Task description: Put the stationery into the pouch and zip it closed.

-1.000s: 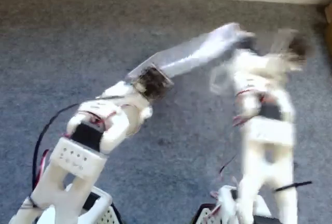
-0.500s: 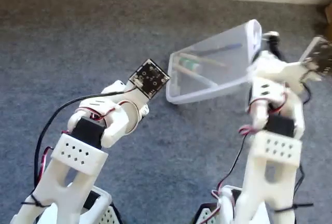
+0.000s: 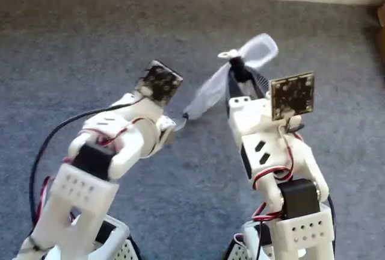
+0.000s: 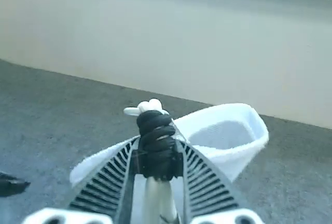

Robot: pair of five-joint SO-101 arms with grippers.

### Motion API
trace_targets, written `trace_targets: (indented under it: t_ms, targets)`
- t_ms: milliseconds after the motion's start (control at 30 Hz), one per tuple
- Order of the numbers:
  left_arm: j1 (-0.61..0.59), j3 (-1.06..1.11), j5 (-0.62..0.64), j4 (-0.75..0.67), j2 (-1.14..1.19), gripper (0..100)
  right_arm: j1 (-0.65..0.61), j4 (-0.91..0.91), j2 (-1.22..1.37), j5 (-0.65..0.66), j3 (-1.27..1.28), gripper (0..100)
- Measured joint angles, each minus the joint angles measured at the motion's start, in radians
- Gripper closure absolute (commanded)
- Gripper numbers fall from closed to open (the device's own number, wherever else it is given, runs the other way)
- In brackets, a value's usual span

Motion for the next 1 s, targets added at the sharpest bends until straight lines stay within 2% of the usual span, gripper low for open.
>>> trace_targets:
  t_ms: [200,367,500,733,1000]
  targets:
    - [0.005,-0.031,0.009,0.040,-0.155,74,-0.014,0.052,-0.006,0.002,-0.003,99.3]
    - [0.023,-0.031,0.009,0.026,-0.141,74,-0.015,0.190,-0.008,0.005,-0.069,99.3]
    - [0.021,-0.034,0.008,-0.029,-0.064,74,-0.015,0.310,-0.008,0.060,-0.120,99.3]
    - [0.121,-0.083,-0.081,-0.046,0.060,74,-0.021,0.456,-0.029,0.153,-0.155,99.3]
    - [0.187,-0.083,-0.196,-0.058,0.074,74,-0.021,0.562,-0.031,0.235,-0.187,99.3]
